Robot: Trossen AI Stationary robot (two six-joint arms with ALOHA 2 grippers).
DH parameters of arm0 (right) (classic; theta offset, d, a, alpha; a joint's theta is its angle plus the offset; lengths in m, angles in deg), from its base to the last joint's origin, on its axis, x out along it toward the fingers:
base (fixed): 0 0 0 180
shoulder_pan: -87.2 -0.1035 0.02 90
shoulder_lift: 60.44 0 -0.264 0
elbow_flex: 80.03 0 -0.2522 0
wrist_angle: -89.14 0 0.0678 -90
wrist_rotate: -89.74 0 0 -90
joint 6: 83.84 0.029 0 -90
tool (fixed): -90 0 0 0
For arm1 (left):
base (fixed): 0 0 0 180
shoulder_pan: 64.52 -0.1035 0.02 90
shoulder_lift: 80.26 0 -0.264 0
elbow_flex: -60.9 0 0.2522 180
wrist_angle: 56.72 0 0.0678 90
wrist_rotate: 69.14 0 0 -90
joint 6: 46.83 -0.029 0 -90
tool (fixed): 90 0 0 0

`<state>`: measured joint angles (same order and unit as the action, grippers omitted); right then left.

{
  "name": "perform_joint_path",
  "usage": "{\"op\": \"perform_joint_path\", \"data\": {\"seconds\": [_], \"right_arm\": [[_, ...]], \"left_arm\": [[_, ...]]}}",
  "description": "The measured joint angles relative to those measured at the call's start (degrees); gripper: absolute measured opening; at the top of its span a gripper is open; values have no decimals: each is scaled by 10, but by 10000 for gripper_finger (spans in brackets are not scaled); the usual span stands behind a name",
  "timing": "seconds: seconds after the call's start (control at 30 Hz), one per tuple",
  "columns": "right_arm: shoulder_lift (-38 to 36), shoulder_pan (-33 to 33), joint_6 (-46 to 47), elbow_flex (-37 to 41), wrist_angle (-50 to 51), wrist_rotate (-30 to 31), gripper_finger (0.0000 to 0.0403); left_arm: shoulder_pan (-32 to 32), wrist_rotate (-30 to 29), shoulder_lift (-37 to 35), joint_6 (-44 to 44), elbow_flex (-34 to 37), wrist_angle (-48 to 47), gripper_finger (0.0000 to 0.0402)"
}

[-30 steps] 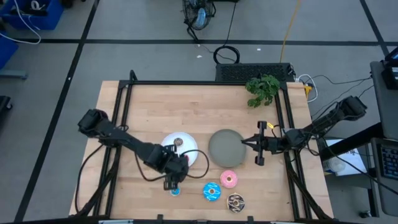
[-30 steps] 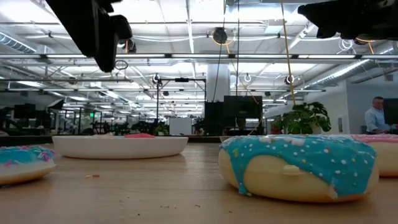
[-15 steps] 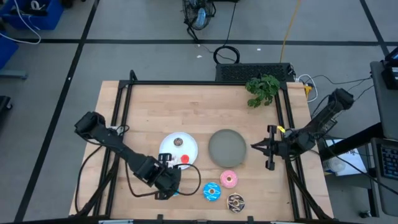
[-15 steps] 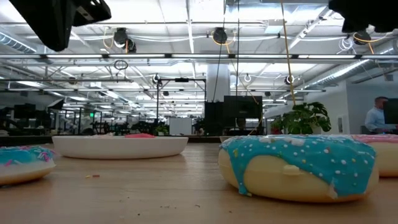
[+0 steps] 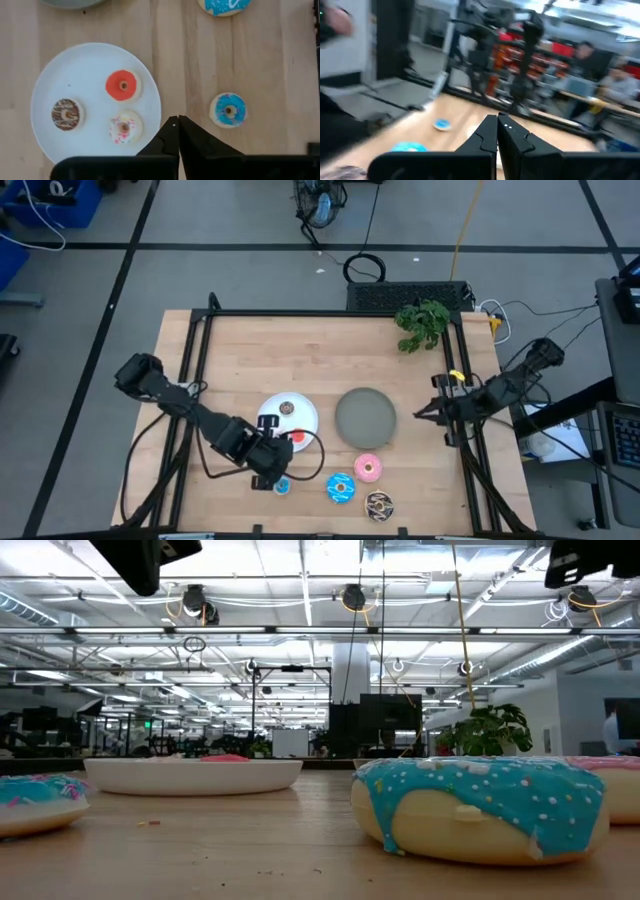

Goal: Pick & Place donuts
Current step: Put the small blue donut on the white plate

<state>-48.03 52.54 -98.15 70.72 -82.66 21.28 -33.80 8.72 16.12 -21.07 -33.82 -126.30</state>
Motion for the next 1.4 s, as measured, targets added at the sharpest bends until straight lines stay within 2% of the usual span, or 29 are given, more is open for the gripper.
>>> {"op": "perform_joint_path", "data": {"seconds": [0.07, 0.2, 0.37, 0.57, 0.73, 0.93, 1.03, 1.17, 1.27, 1.4], "right_arm": [[-12, 26, 14, 18, 3, -40, 0], [-26, 77, 47, 50, -4, -47, 0], [-50, 110, 55, 76, -44, -113, 0], [-89, 122, 74, 104, -73, -112, 0], [-113, 122, 78, 136, -107, -110, 0], [-112, 121, 97, 144, -91, -111, 0], [-112, 121, 96, 144, -104, -111, 0], [-112, 121, 85, 145, -105, -111, 0], [-112, 121, 70, 145, -105, -111, 0], [-112, 121, 59, 145, -105, -111, 0]], "left_arm": [[-6, 1, 0, -10, 0, 0, 18], [-16, 1, 0, -29, 0, 0, 27], [-15, 16, 0, -52, 0, 2, 12], [-5, 16, 0, -40, 1, 31, 11], [7, 19, 6, 22, 5, 55, 17], [36, 61, 43, 27, 9, 63, 13], [44, 66, 62, 65, 9, 72, 42], [48, 85, 89, 103, 9, 102, 114], [51, 93, 102, 92, 9, 136, 174], [46, 93, 118, 79, 9, 116, 230]]}}
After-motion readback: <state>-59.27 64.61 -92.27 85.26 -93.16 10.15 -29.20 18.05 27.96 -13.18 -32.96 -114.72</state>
